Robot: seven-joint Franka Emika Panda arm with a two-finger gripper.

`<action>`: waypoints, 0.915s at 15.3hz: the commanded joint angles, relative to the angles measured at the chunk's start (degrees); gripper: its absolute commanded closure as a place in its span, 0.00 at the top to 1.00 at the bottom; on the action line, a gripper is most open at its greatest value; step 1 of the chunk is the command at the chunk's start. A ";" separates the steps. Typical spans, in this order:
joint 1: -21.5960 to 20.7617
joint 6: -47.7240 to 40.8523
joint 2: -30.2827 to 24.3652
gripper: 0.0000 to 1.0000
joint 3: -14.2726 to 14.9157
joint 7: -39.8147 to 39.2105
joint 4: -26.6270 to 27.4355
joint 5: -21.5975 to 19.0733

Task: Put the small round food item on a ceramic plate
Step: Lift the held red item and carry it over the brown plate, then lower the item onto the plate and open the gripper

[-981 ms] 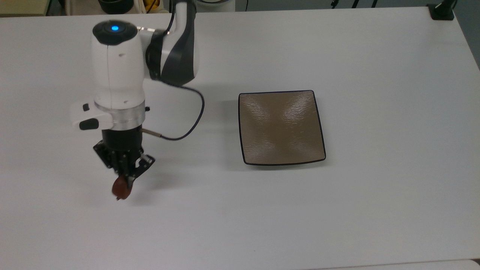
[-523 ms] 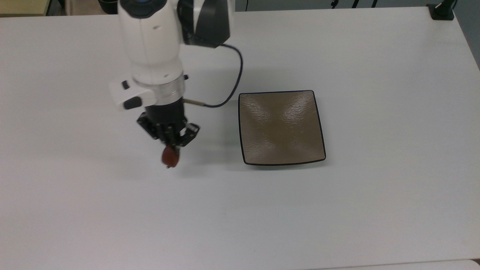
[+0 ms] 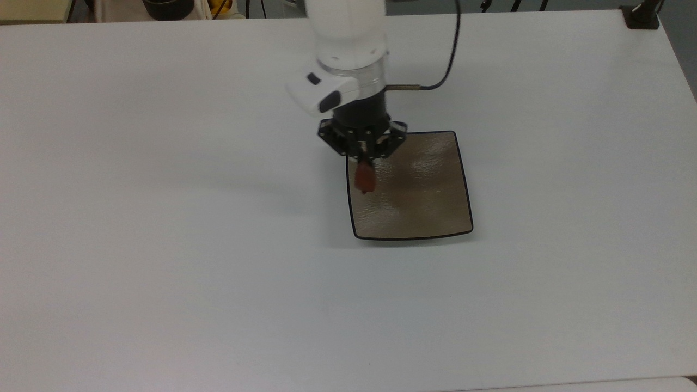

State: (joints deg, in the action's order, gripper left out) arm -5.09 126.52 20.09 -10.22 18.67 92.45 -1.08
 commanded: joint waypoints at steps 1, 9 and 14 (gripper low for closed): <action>-1.85 0.22 0.20 0.14 -0.94 0.84 2.56 -1.21; -2.03 1.36 2.23 1.00 -1.74 1.28 2.12 -0.51; -1.94 1.19 2.23 1.00 -1.74 1.28 1.86 -0.42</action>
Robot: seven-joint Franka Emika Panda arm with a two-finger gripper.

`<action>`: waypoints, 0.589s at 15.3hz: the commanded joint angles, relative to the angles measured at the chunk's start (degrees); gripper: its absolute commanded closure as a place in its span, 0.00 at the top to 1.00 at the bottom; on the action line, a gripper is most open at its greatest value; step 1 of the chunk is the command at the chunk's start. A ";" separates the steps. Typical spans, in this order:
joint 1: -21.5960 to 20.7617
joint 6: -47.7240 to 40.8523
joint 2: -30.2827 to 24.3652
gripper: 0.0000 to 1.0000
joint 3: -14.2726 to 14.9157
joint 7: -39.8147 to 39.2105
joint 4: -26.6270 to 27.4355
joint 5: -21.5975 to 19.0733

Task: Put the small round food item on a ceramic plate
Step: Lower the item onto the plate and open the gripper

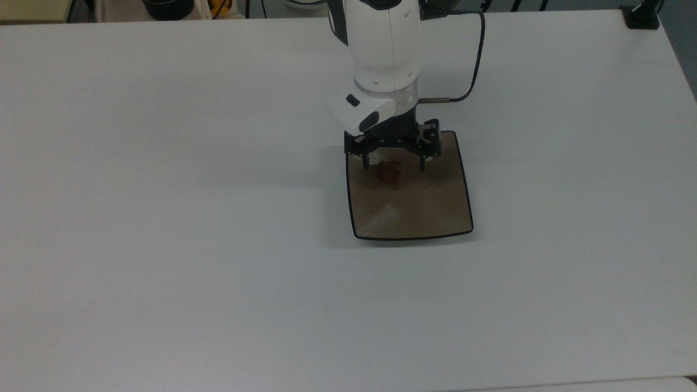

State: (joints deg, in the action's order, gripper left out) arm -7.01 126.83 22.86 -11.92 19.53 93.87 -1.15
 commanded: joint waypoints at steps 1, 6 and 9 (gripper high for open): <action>-0.02 0.53 -0.62 1.00 -0.03 0.34 0.44 -0.35; 0.33 -9.64 -5.00 1.00 -0.03 -3.16 0.44 -0.26; 0.50 -21.50 -9.31 1.00 0.49 -11.68 0.70 -0.35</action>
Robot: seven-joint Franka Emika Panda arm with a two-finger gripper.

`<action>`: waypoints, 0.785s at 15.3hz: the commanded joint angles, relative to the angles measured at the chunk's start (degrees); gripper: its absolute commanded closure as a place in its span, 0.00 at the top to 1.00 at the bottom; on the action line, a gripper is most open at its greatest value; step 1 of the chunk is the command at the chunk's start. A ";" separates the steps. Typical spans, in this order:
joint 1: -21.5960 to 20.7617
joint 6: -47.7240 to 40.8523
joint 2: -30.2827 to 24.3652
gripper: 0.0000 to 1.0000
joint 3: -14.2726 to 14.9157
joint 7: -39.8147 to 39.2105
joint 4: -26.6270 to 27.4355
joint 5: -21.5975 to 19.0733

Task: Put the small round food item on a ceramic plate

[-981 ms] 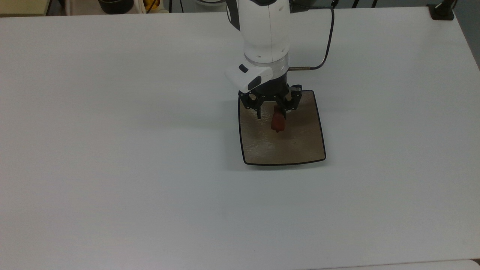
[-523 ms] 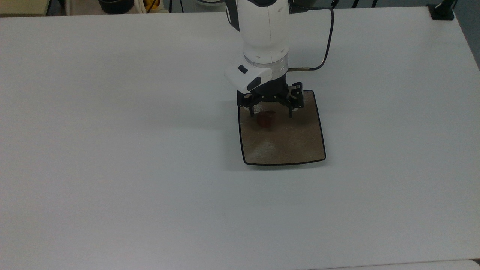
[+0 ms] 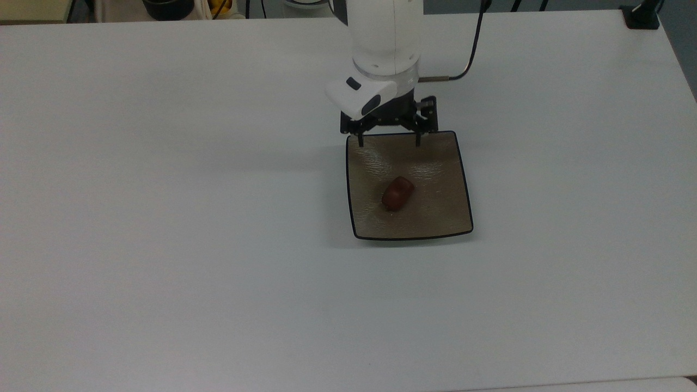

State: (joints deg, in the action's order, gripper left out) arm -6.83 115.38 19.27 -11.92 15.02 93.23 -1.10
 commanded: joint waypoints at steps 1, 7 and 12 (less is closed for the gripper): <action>0.50 -13.66 -7.65 1.00 0.75 -8.85 1.60 -0.40; 1.21 -15.74 -18.64 1.00 4.44 -14.05 10.55 -0.93; 2.44 -5.17 -23.58 1.00 5.50 -11.77 17.34 -2.86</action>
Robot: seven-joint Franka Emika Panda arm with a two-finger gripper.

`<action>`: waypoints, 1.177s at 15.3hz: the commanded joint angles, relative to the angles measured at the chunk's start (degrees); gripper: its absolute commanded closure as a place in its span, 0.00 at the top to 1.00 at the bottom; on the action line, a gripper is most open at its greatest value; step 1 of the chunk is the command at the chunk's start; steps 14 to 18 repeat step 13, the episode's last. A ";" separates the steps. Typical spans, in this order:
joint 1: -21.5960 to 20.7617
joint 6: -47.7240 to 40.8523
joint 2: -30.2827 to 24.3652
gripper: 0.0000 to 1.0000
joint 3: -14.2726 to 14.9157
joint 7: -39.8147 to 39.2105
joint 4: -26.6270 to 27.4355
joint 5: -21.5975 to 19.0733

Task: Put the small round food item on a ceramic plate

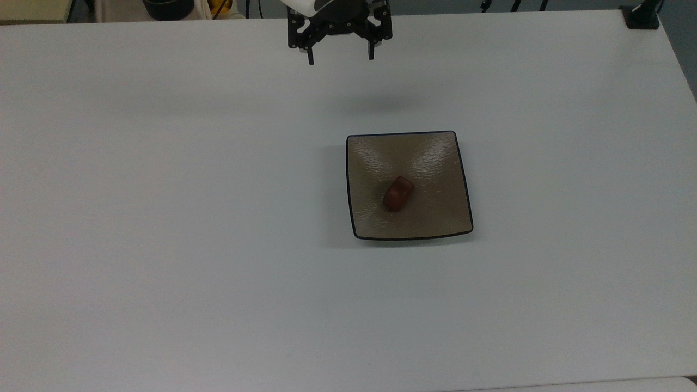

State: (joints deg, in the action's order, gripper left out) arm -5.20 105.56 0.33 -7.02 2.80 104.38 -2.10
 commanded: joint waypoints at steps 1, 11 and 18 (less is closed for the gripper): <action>0.98 3.52 -4.64 1.00 0.60 0.46 5.93 -1.85; 2.83 2.02 -2.27 1.00 0.69 5.64 3.90 -1.85; 2.65 1.40 -2.44 1.00 0.69 5.99 3.82 -1.85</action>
